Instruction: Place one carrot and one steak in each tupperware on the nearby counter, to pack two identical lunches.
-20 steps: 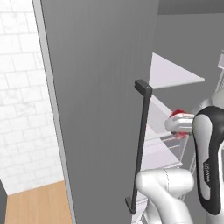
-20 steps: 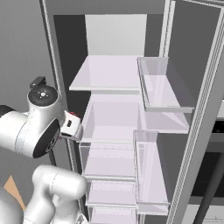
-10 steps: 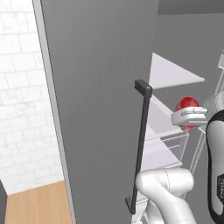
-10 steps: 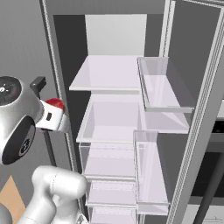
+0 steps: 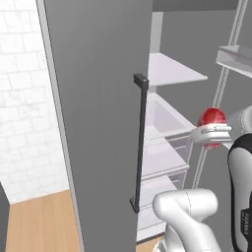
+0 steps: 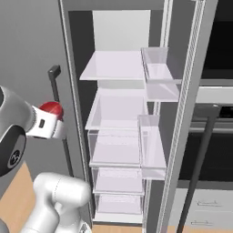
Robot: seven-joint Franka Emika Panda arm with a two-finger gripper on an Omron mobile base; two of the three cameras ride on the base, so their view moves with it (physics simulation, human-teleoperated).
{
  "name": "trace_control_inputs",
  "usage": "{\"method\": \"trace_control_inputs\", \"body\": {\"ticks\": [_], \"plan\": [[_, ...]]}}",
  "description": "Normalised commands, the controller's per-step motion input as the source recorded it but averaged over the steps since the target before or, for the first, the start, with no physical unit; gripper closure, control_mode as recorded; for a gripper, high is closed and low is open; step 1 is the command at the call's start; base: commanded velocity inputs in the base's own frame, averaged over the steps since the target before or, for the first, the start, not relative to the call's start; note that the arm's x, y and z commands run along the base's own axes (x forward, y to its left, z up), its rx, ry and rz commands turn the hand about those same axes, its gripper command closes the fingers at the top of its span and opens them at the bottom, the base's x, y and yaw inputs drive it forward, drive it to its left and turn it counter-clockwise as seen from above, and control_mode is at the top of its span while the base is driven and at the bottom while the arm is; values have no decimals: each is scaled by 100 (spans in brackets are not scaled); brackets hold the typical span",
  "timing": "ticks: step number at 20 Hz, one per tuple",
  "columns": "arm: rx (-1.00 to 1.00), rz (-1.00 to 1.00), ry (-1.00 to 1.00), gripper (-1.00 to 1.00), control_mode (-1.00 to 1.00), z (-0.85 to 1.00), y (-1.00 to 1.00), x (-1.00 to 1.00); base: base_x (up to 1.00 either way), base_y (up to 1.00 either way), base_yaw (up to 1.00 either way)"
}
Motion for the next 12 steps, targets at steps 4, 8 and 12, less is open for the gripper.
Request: {"method": "trace_control_inputs", "body": {"ticks": [4, 8, 12], "plan": [[0, 0, 0, 100, 100, 0, 0, 0, -100, 0, 0], [0, 0, 0, 100, 100, 0, 0, 0, -100, -6, -1], [0, 0, 0, 100, 100, 0, 0, 0, -40, -75, -30]]}}
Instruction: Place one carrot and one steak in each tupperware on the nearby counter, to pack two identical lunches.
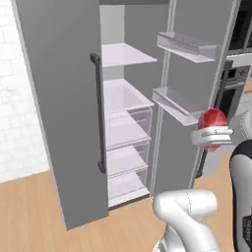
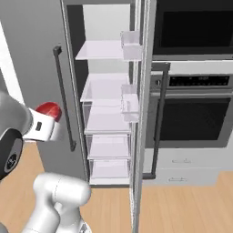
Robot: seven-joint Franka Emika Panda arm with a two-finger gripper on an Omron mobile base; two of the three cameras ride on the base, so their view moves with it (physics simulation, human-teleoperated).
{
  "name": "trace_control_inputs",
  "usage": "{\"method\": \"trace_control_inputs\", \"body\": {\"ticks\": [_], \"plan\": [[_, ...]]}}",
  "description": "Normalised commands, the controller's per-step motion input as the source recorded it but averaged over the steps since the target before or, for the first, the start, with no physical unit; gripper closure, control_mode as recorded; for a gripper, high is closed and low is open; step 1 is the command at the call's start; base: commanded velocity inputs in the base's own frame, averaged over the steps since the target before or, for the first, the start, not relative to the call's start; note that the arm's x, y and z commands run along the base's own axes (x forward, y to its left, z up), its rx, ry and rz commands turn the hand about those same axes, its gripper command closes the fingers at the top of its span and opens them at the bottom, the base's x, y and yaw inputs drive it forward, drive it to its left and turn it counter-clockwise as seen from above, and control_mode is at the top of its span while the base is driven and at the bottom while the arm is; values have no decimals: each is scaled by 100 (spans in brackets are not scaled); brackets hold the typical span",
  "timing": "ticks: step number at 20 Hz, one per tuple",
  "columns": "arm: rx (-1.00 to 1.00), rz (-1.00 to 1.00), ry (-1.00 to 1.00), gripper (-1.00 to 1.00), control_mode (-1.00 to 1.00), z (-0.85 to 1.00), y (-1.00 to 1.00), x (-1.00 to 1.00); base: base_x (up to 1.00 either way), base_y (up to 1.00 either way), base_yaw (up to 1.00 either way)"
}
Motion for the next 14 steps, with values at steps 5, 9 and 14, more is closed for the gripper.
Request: {"method": "trace_control_inputs", "body": {"ticks": [5, 9, 14], "plan": [[0, 0, 0, 100, 100, 0, 0, 0, -3, -100, -36], [0, 0, 0, 100, 100, 0, 0, 0, 30, -100, -20], [0, 0, 0, 100, 100, 0, 0, 0, 56, -96, -4]]}}
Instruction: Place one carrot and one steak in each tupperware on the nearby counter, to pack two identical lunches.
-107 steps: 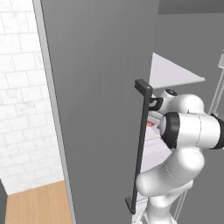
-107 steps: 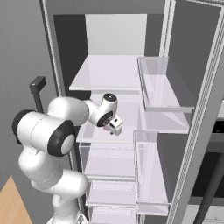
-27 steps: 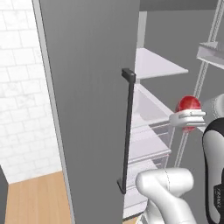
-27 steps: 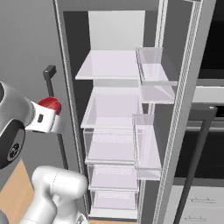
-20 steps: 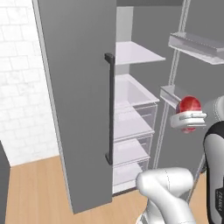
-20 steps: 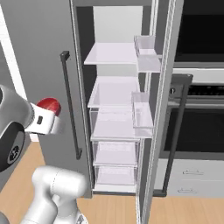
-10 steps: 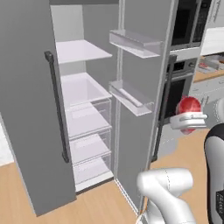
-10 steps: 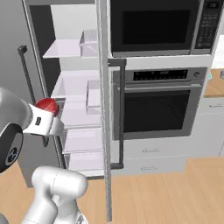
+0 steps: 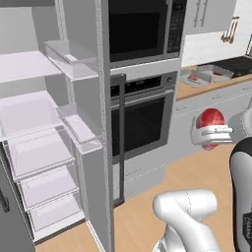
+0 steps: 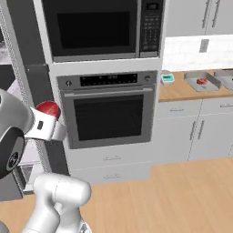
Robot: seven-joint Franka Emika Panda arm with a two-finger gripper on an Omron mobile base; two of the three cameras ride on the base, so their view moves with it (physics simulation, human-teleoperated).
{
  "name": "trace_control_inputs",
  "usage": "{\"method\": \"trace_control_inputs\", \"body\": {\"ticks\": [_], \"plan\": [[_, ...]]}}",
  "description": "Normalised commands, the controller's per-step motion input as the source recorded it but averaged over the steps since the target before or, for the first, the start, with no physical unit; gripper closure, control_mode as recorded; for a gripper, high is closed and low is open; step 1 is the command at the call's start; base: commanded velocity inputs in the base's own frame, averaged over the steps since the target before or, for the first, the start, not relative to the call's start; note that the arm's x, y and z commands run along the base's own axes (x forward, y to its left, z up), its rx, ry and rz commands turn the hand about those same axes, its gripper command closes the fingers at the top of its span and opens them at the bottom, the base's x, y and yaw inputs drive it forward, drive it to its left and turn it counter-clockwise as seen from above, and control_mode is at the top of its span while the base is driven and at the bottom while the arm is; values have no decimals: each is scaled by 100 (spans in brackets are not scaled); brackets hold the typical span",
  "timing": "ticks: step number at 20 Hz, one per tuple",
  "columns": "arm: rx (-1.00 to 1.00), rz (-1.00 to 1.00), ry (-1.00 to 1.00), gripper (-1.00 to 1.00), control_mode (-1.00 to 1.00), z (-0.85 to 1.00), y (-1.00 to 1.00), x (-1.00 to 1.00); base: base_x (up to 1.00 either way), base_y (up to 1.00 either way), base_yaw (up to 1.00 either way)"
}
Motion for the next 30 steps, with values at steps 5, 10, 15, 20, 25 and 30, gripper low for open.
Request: {"method": "trace_control_inputs", "body": {"ticks": [5, 10, 15, 20, 25, 30], "plan": [[0, 0, 0, 100, 100, 0, 0, 0, 74, -86, 2], [0, 0, 0, 100, 100, 0, 0, 0, 83, -82, 3], [0, 0, 0, 100, 100, 0, 0, 0, 100, -23, 0], [0, 0, 0, 100, 100, 0, 0, 0, 89, -57, 0], [0, 0, 0, 100, 100, 0, 0, 0, 48, -100, 3], [0, 0, 0, 100, 100, 0, 0, 0, 66, -99, 21]]}}
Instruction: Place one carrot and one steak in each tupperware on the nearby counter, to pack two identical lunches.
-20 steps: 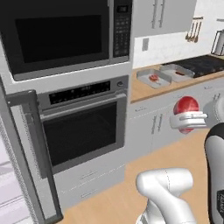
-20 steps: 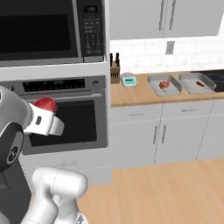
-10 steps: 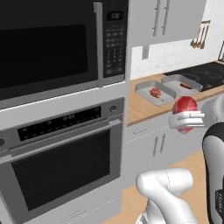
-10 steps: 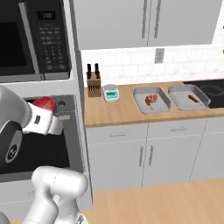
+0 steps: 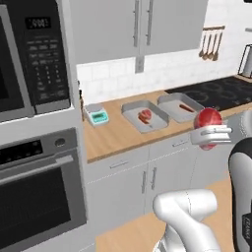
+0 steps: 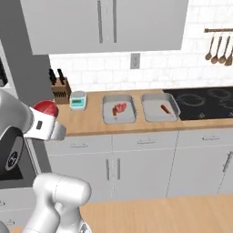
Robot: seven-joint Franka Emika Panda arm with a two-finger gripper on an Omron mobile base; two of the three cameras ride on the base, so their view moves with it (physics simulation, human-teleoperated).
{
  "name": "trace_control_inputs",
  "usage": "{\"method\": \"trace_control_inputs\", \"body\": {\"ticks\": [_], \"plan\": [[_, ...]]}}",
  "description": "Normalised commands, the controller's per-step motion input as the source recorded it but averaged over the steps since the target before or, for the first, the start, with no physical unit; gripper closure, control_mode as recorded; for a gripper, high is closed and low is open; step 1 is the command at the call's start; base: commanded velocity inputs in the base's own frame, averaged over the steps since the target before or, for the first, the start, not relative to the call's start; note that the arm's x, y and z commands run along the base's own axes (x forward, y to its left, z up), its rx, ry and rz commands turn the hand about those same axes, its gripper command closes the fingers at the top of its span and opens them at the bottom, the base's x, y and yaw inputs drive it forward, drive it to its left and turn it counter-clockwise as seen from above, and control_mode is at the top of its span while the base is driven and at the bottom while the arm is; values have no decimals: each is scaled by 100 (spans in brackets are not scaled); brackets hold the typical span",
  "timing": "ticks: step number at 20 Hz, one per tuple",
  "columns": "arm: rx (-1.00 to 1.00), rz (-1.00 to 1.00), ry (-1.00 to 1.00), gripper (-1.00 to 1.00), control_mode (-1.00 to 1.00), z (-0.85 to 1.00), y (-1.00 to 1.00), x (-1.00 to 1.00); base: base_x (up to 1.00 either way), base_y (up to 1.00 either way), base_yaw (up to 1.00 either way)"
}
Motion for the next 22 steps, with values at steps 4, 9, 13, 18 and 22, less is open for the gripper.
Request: {"method": "trace_control_inputs", "body": {"ticks": [4, 9, 13, 18, 22], "plan": [[0, 0, 0, 100, 100, 0, 0, 0, 49, -100, 41], [0, 0, 0, 100, 100, 0, 0, 0, 47, -99, 39], [0, 0, 0, 100, 100, 0, 0, 0, 84, -80, 35], [0, 0, 0, 100, 100, 0, 0, 0, 90, -69, 30], [0, 0, 0, 100, 100, 0, 0, 0, 72, -51, 25]]}}
